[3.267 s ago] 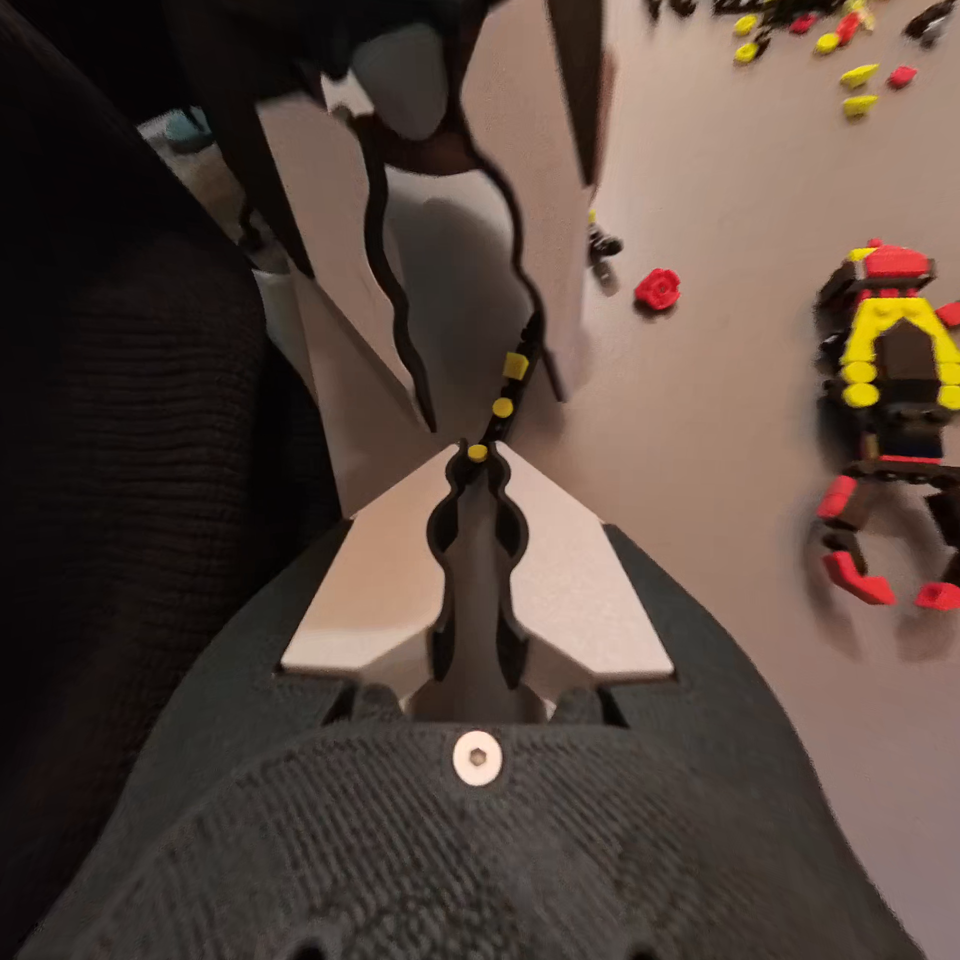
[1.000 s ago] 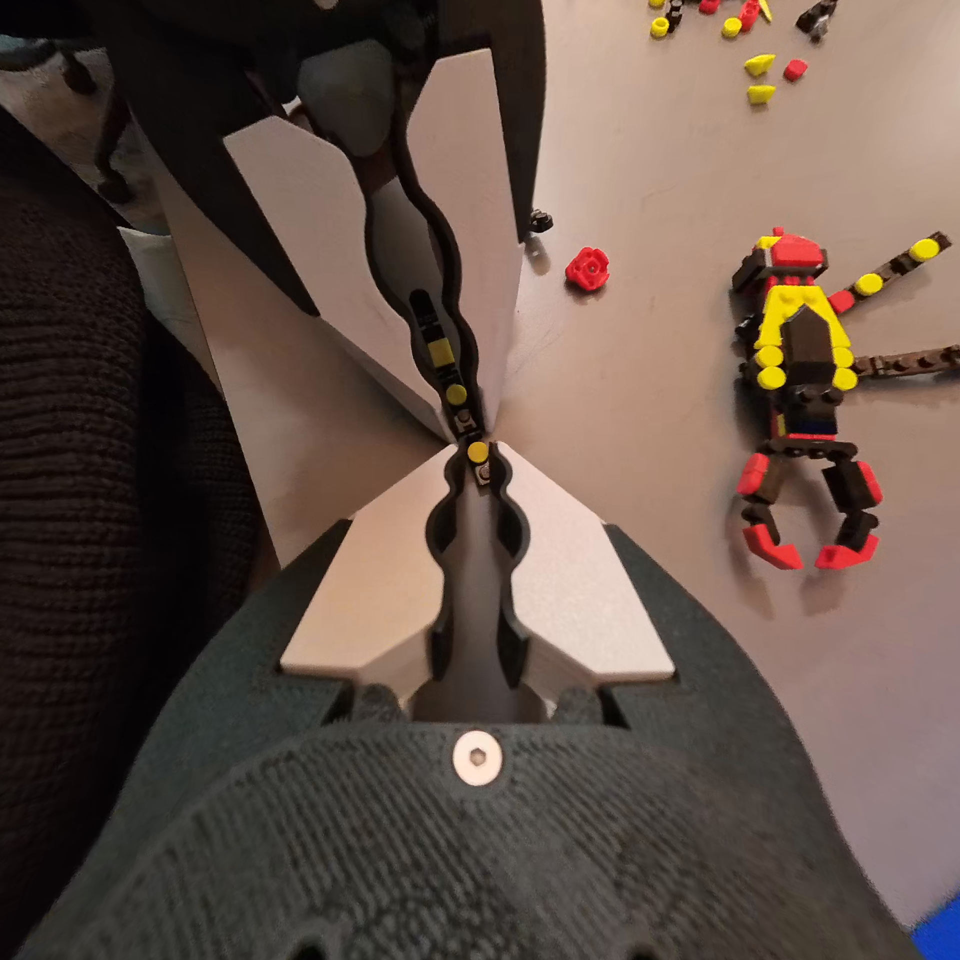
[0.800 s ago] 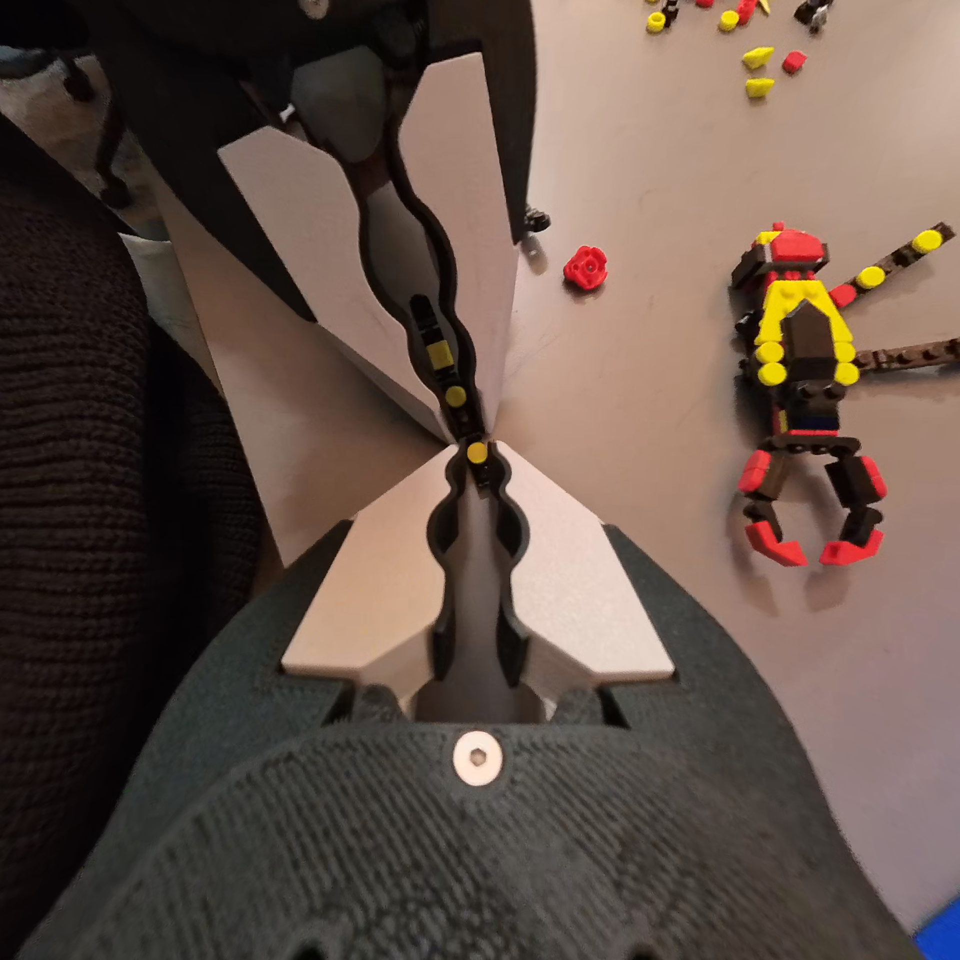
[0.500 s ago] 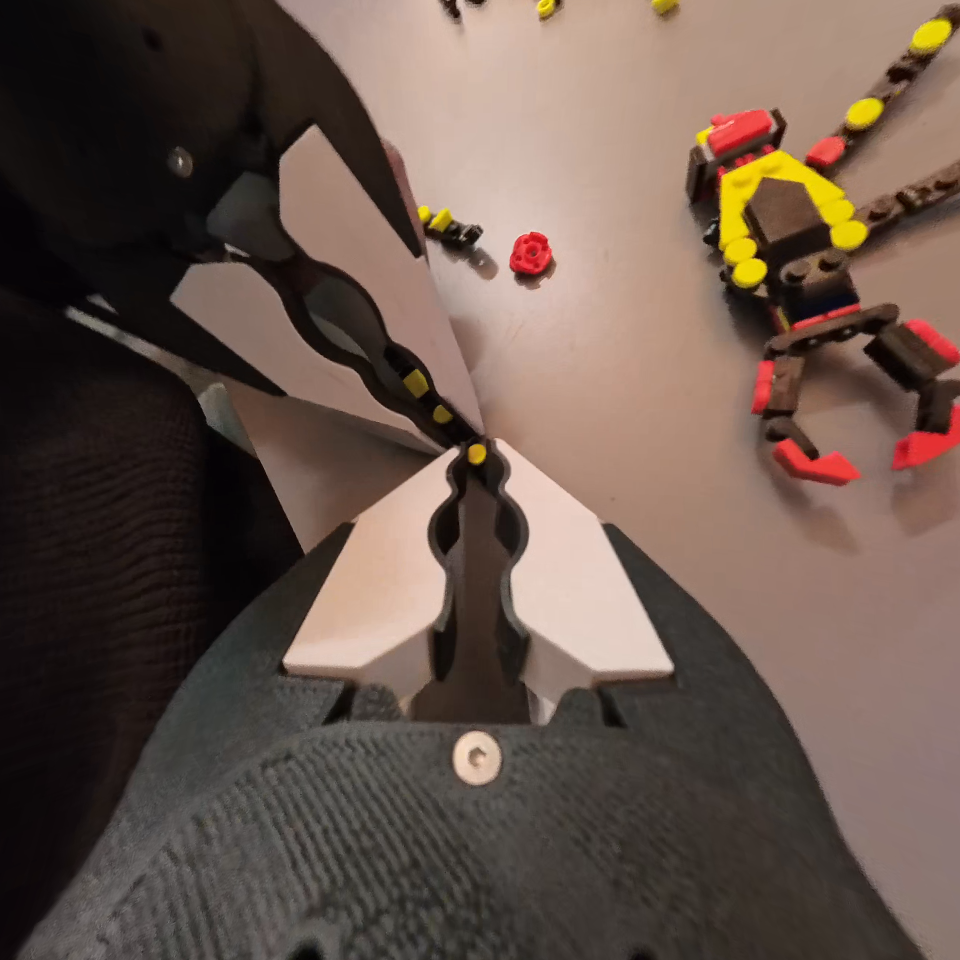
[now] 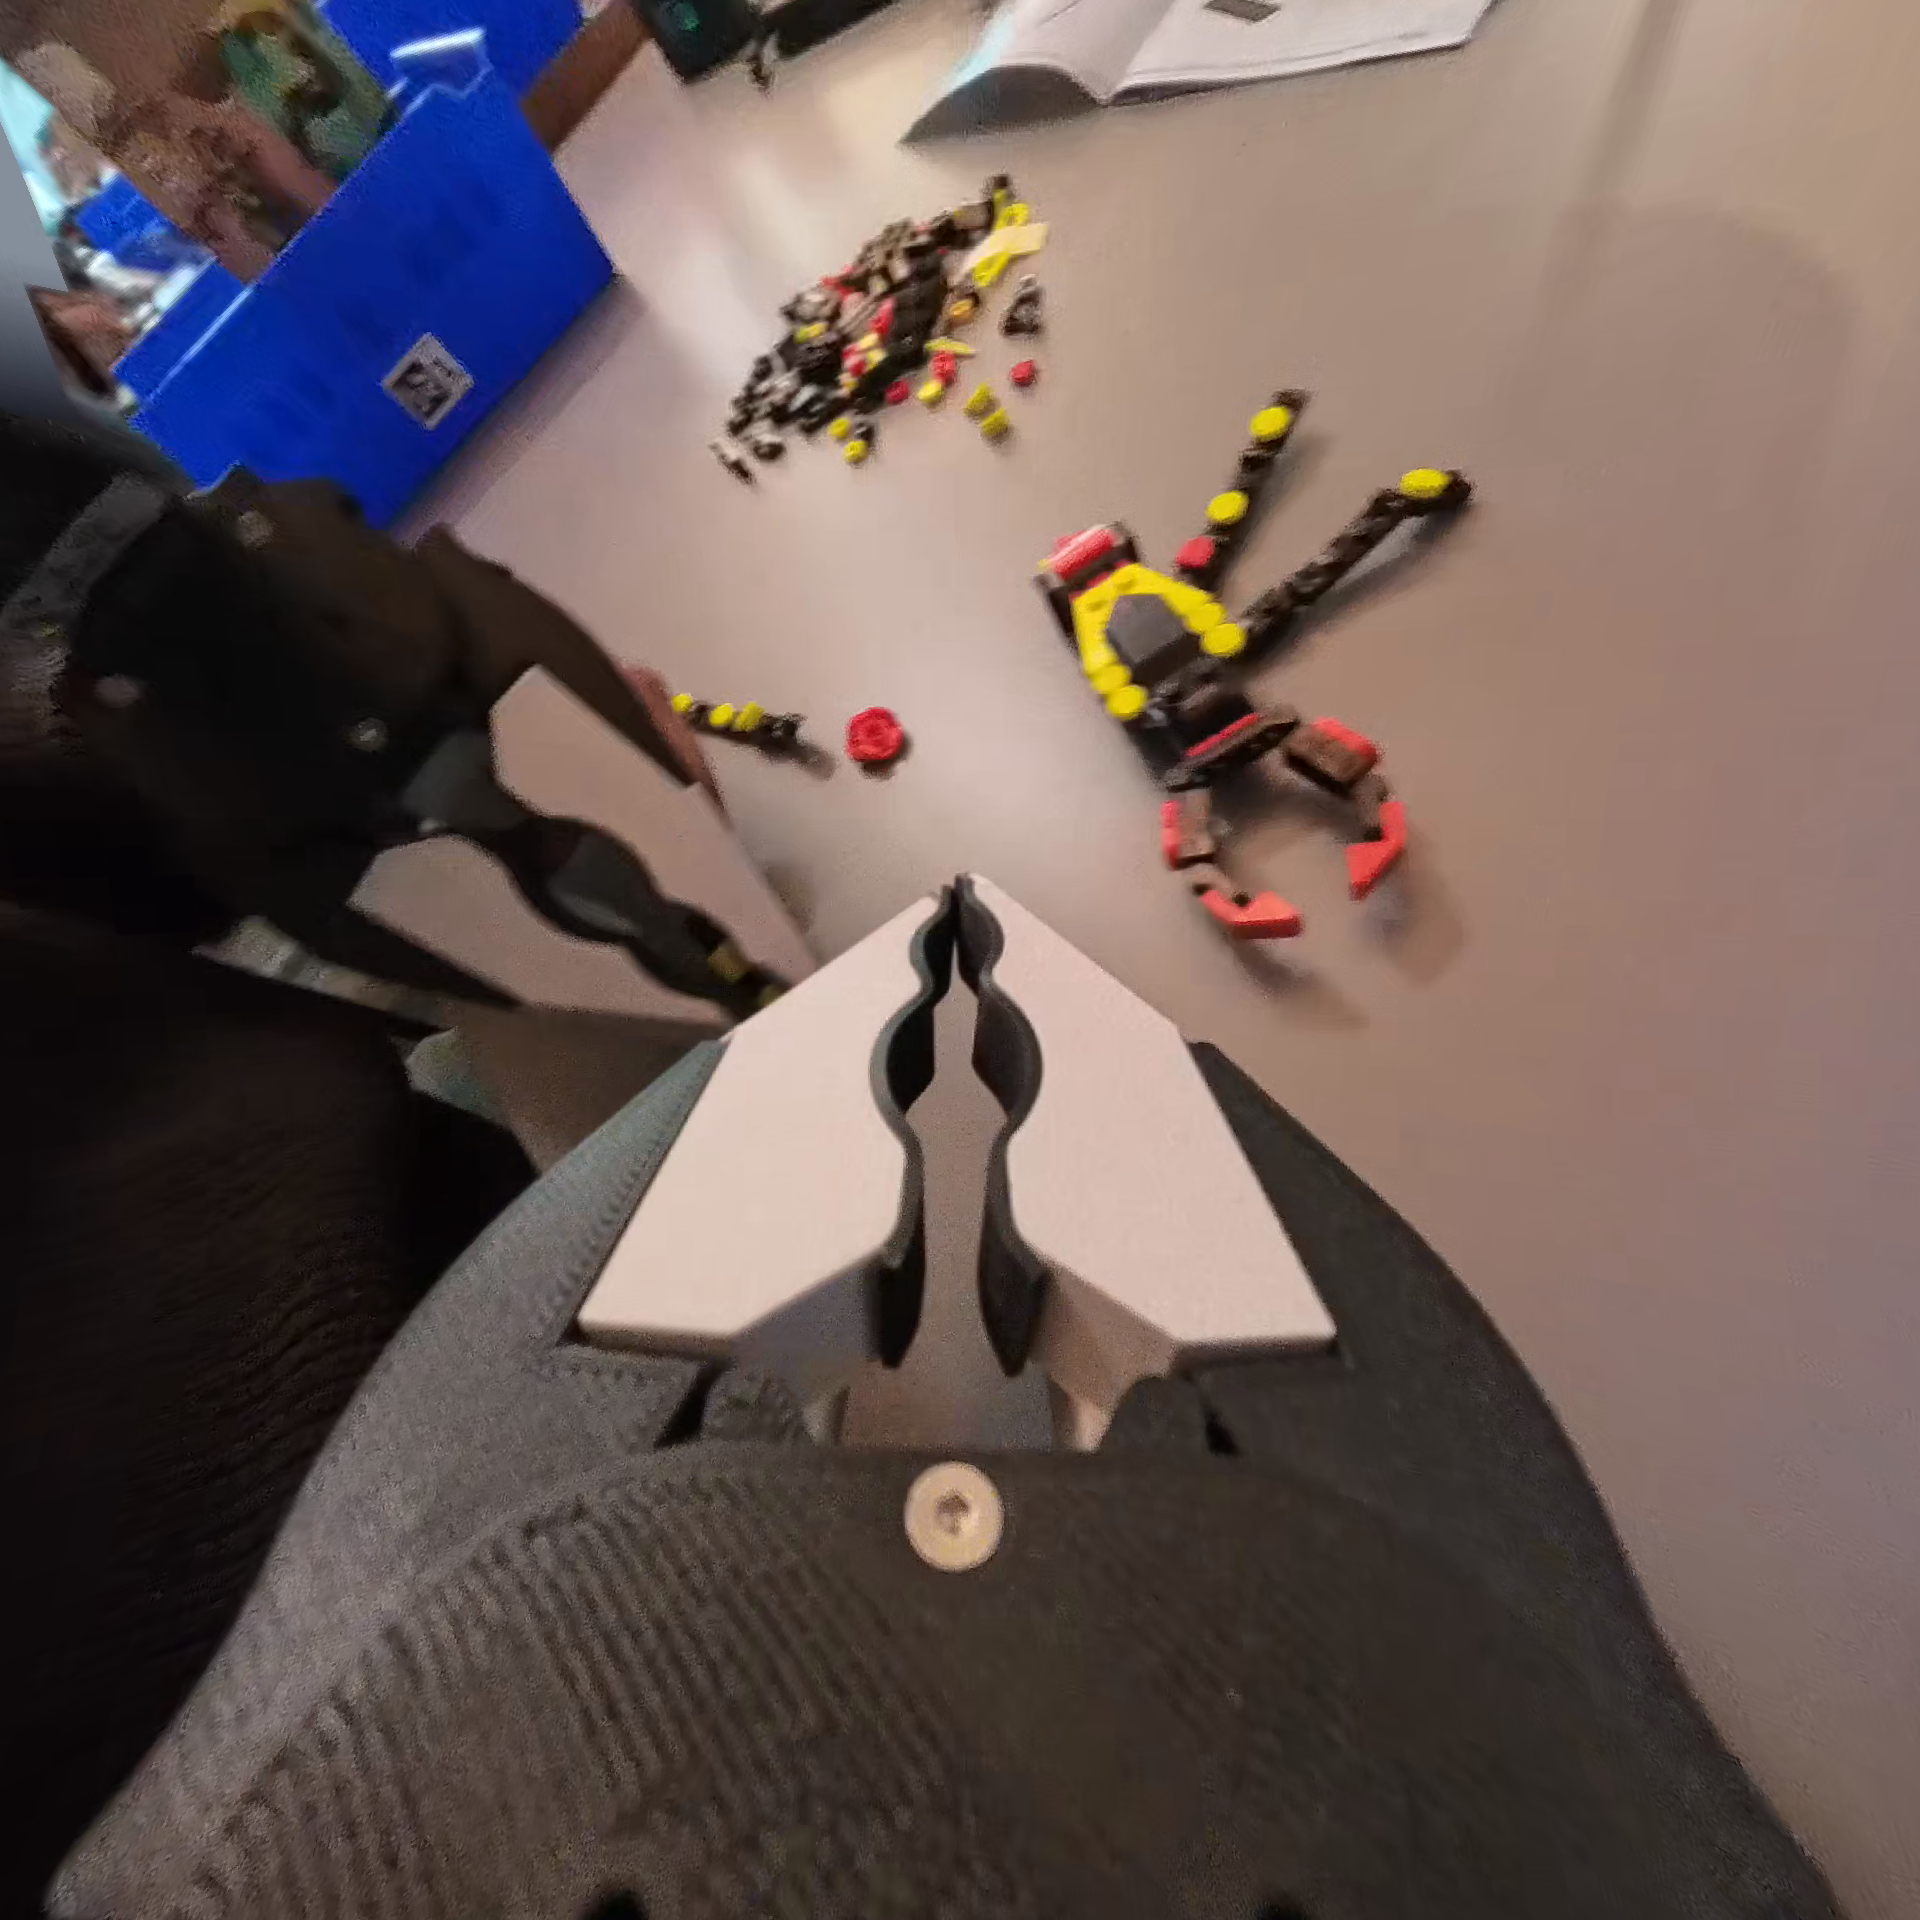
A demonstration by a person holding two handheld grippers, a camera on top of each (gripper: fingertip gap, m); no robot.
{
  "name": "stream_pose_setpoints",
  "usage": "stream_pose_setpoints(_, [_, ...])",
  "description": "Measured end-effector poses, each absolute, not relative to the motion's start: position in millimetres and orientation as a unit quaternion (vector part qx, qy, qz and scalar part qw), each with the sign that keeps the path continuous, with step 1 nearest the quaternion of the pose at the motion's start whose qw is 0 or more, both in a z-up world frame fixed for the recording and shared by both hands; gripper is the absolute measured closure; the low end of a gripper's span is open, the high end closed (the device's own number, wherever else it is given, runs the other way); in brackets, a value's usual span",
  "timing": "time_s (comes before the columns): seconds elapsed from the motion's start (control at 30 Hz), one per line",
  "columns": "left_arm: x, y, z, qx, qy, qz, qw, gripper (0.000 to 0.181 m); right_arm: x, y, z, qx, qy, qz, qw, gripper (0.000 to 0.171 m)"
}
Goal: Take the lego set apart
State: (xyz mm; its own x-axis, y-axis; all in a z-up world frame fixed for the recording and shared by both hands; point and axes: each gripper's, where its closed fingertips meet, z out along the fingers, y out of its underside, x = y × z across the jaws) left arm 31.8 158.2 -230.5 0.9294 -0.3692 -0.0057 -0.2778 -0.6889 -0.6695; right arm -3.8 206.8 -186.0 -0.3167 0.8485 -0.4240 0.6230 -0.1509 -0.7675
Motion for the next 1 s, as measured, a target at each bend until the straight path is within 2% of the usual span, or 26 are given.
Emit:
stream_pose_setpoints(0.03, [29, 159, -230, -0.916, 0.174, -0.066, 0.355, 0.172, -2, 201, -183, -0.565, -0.644, 0.503, 0.113, 0.171])
stream_pose_setpoints(0.17, [16, 159, -230, -0.917, 0.158, -0.061, 0.361, 0.173, -1, 186, -177, -0.493, -0.713, 0.472, 0.160, 0.171])
stream_pose_setpoints(0.23, [14, 159, -230, -0.916, 0.155, -0.063, 0.363, 0.172, 2, 185, -192, -0.446, -0.774, 0.400, 0.205, 0.171])
stream_pose_setpoints(0.3, [14, 159, -230, -0.917, 0.155, -0.063, 0.362, 0.173, 4, 178, -202, -0.407, -0.809, 0.356, 0.231, 0.161])
stream_pose_setpoints(0.7, [15, 159, -230, -0.910, 0.174, -0.058, 0.371, 0.172, 8, 161, -221, -0.395, -0.831, 0.346, 0.186, 0.163])
stream_pose_setpoints(1.0, [29, 151, -230, -0.889, 0.251, -0.087, 0.372, 0.172, 25, 151, -225, -0.261, -0.890, 0.356, 0.119, 0.165])
